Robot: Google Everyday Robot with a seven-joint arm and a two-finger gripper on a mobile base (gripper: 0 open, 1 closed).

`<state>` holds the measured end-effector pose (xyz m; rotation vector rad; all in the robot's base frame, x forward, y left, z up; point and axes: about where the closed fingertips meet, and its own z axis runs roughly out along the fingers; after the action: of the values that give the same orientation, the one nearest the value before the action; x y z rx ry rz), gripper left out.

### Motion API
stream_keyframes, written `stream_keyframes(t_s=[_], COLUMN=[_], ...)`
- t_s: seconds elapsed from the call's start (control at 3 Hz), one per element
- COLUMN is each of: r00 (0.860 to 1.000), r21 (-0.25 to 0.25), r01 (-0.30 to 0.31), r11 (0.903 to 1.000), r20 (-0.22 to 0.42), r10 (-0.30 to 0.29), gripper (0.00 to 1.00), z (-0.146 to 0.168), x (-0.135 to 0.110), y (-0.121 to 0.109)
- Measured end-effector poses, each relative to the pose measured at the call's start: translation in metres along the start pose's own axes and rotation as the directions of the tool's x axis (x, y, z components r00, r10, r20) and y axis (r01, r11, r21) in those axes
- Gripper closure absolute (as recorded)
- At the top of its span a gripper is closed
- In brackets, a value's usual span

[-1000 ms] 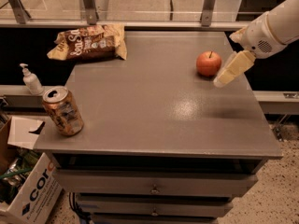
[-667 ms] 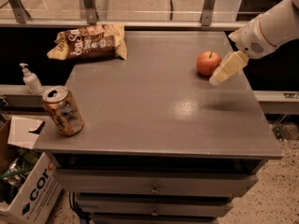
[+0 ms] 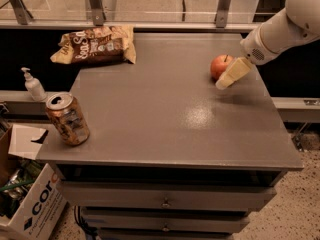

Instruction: Move apple near brown chip bag

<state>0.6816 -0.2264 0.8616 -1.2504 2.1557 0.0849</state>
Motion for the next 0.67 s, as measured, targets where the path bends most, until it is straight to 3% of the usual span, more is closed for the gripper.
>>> stream_keyframes(t_s=[0.33,0.67], r00=[0.997,0.991], r21=[-0.017,-0.060], r01=[-0.073,-0.132], r11=[0.9972,0.9894], r20=[0.000,0.021], r10=[0.073,0.134], gripper=[0.00,0.17], z=[0.019,0.034], x=[0.011,0.018], y=[-0.014,-0.019])
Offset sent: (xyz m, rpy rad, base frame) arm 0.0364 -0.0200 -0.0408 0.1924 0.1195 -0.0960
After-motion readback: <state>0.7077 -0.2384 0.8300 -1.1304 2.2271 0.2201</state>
